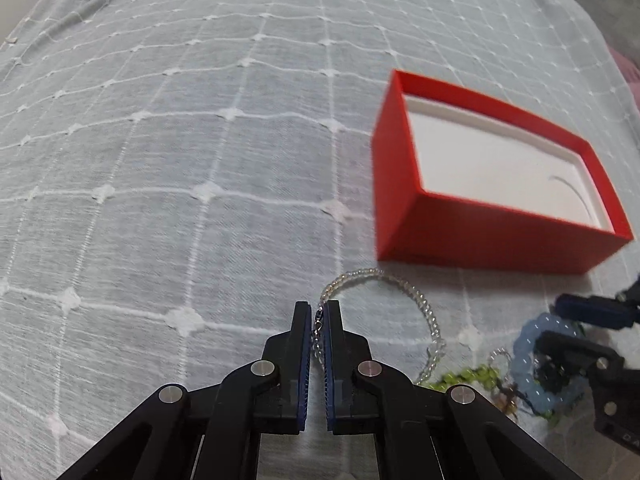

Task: Organize jewelry
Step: 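Grasp the clear beaded bracelet with left tool while right tool grasps green beaded bracelet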

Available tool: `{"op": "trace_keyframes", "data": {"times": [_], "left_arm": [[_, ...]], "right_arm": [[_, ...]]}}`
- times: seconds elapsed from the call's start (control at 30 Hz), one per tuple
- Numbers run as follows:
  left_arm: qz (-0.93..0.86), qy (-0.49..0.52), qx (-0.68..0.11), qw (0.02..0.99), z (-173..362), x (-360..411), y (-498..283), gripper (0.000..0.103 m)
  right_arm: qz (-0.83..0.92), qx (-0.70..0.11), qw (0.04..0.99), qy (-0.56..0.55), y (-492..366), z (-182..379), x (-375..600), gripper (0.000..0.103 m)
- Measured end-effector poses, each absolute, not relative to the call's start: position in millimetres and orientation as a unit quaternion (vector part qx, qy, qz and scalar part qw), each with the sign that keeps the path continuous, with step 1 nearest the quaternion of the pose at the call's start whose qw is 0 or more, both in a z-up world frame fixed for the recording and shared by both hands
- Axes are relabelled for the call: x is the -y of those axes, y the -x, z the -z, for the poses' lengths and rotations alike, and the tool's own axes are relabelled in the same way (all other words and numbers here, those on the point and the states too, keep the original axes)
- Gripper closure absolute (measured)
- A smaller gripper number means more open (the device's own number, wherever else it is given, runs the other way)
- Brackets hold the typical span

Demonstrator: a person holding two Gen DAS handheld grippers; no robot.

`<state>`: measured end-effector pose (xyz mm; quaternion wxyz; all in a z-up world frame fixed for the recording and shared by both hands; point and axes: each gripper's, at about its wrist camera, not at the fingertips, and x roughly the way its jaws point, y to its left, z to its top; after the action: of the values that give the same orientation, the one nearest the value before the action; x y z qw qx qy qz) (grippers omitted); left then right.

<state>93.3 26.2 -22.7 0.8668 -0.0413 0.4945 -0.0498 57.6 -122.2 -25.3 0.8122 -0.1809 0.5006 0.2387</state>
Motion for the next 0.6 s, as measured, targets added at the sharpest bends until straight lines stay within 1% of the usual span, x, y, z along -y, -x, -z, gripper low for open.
{"op": "trace_keyframes", "data": {"times": [0.2, 0.3, 0.33, 0.4, 0.47, 0.6], "left_arm": [[0.025, 0.039, -0.481, 0.876, 18.6, -40.0, -93.7, 0.103], [0.025, 0.037, -0.484, 0.874, 21.1, -41.8, -93.6, 0.103], [0.026, 0.036, -0.485, 0.873, 22.1, -42.0, -93.0, 0.103], [0.028, 0.033, -0.487, 0.872, 23.8, -41.5, -91.4, 0.103], [0.03, 0.031, -0.488, 0.872, 24.9, -41.6, -90.3, 0.103], [0.033, 0.036, -0.492, 0.869, 26.6, -47.8, -88.3, 0.103]], "right_arm": [[-0.275, -0.486, 0.818, 0.141, -49.3, 7.6, 114.5, 0.077], [-0.302, -0.486, 0.809, 0.137, -47.7, 9.1, 96.5, 0.077], [-0.305, -0.487, 0.806, 0.143, -47.0, 11.8, 90.8, 0.077], [-0.306, -0.488, 0.801, 0.163, -45.5, 18.8, 79.9, 0.087], [-0.302, -0.489, 0.799, 0.178, -44.6, 25.8, 72.2, 0.089], [-0.301, -0.485, 0.798, 0.194, -47.0, 32.5, 65.0, 0.089]]}}
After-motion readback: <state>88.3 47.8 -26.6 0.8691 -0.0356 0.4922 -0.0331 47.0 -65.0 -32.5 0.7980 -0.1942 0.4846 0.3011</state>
